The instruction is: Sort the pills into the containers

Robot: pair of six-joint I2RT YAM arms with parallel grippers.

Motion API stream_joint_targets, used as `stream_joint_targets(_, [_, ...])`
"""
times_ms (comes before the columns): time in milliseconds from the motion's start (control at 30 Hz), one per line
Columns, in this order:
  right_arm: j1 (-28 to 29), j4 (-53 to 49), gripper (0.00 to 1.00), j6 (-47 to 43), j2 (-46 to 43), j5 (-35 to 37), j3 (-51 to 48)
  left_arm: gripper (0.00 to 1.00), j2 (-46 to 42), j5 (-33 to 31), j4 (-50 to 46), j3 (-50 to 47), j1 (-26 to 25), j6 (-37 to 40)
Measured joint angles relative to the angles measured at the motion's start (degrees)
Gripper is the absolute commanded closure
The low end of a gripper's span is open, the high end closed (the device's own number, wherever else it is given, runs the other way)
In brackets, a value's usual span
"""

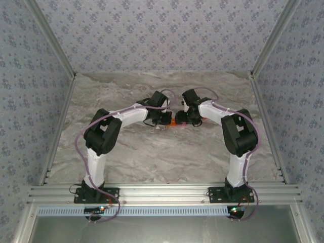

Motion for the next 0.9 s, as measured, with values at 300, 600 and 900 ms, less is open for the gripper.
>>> stream_joint_targets(300, [0.0, 0.0, 0.33, 0.0, 0.0, 0.0, 0.0, 1.0, 0.5, 0.4, 0.7, 0.2, 0.0, 0.0])
stream_joint_targets(600, [-0.1, -0.3, 0.33, 0.0, 0.2, -0.1, 0.3, 1.0, 0.7, 0.6, 1.0, 0.2, 0.0, 0.0])
stream_joint_targets(900, [-0.1, -0.7, 0.33, 0.0, 0.5, -0.2, 0.7, 1.0, 0.6, 0.5, 0.0, 0.5, -0.1, 0.2])
